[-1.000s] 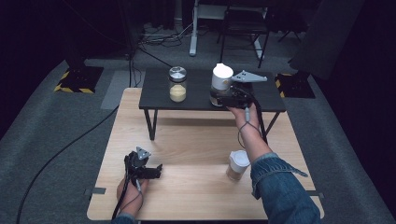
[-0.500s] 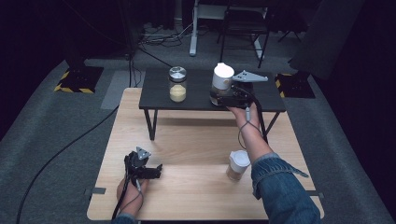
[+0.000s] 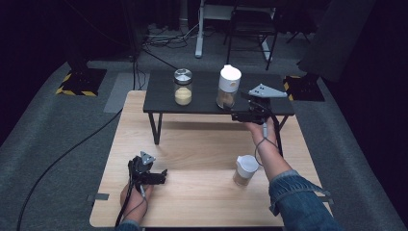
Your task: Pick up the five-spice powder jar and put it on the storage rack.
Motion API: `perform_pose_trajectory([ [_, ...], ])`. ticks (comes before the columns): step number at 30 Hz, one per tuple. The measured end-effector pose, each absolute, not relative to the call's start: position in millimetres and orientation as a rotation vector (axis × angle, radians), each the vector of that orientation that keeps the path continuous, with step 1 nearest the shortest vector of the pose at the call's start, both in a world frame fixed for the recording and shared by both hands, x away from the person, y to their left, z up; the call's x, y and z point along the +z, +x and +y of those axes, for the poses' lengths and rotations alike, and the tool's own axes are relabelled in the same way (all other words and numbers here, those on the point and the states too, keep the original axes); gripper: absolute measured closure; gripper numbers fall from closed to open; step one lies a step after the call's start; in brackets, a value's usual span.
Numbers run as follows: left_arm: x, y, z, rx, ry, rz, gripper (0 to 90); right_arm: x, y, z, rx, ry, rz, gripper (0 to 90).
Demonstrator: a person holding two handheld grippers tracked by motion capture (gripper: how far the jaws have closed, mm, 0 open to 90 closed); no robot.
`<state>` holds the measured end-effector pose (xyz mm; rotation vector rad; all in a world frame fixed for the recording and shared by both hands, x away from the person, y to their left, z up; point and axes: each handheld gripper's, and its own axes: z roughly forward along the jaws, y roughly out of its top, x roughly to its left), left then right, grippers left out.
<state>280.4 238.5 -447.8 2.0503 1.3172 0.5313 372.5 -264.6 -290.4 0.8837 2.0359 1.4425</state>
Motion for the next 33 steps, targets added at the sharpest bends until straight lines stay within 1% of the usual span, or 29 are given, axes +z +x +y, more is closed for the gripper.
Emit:
perform_pose_trajectory([
  [9, -448, 281, 239, 0.531, 2.050, 1.317, 3.1, -300, 351, -287, 1.428, 0.876, 2.029, 13.2],
  [15, -448, 280, 238, 0.533, 2.051, 1.317, 3.1, -314, 334, -306, 1.429, 0.897, 2.014, 13.2],
  [33, -448, 280, 238, 0.533, 2.051, 1.317, 3.1, -337, 300, -356, 1.370, 0.949, 2.013, 12.9],
])
